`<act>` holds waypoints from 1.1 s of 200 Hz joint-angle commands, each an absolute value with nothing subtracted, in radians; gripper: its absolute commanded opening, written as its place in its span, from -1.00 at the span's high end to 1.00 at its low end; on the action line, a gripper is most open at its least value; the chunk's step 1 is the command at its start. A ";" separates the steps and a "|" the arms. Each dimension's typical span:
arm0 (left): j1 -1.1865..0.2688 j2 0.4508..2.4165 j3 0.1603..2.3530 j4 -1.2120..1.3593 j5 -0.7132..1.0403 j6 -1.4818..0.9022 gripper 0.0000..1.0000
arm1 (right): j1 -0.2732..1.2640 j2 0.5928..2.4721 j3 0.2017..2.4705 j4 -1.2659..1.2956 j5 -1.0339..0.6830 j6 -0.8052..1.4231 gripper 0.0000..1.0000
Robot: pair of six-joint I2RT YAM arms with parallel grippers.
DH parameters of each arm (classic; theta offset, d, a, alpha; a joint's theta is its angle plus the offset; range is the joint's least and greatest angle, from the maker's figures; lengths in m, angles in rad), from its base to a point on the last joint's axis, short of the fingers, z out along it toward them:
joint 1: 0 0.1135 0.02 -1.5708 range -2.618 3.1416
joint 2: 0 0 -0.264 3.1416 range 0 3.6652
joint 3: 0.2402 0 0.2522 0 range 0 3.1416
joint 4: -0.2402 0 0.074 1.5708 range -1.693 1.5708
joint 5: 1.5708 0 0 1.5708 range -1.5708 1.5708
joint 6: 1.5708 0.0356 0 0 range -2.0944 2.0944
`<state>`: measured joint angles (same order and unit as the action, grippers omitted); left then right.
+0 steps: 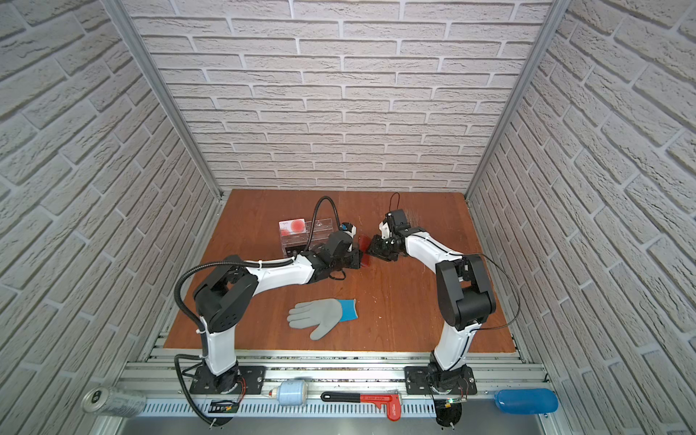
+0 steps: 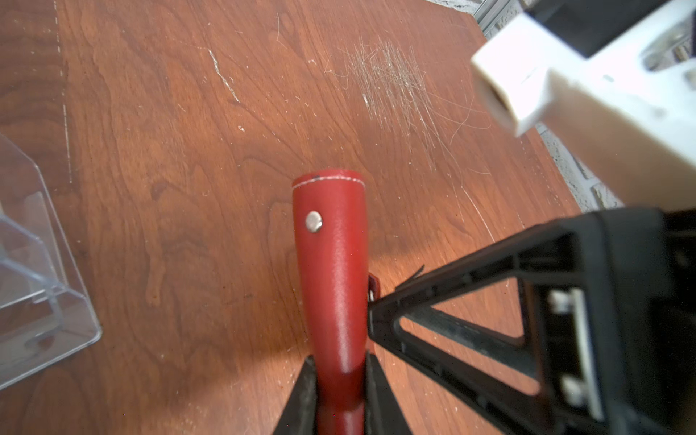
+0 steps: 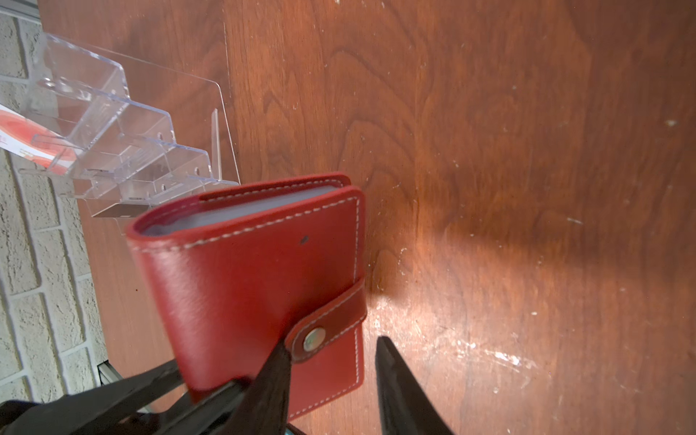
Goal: Take the credit cards out of the card holder
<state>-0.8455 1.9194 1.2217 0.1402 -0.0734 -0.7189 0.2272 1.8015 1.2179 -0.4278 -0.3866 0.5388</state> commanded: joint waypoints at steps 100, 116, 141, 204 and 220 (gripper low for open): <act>-0.851 1.857 1.209 0.235 -0.082 -0.732 1.00 | 0.242 1.859 1.260 -0.428 -0.308 0.495 0.67; -0.851 1.855 1.207 0.235 -0.085 -0.730 1.00 | 0.243 1.858 1.264 -0.432 -0.304 0.492 0.79; -0.850 1.855 1.204 0.236 -0.087 -0.732 1.00 | 0.242 1.851 1.266 -0.442 -0.300 0.486 0.87; -0.844 1.856 1.197 0.236 -0.093 -0.739 1.00 | 0.241 1.847 1.261 -0.454 -0.281 0.472 0.88; -0.840 1.854 1.195 0.235 -0.093 -0.744 1.00 | 0.241 1.844 1.259 -0.456 -0.280 0.469 0.88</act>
<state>-0.8455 1.9194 1.1984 0.1383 -0.0853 -0.7361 0.2512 1.8397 1.2533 -0.4511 -0.3614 0.4873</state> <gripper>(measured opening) 0.196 0.063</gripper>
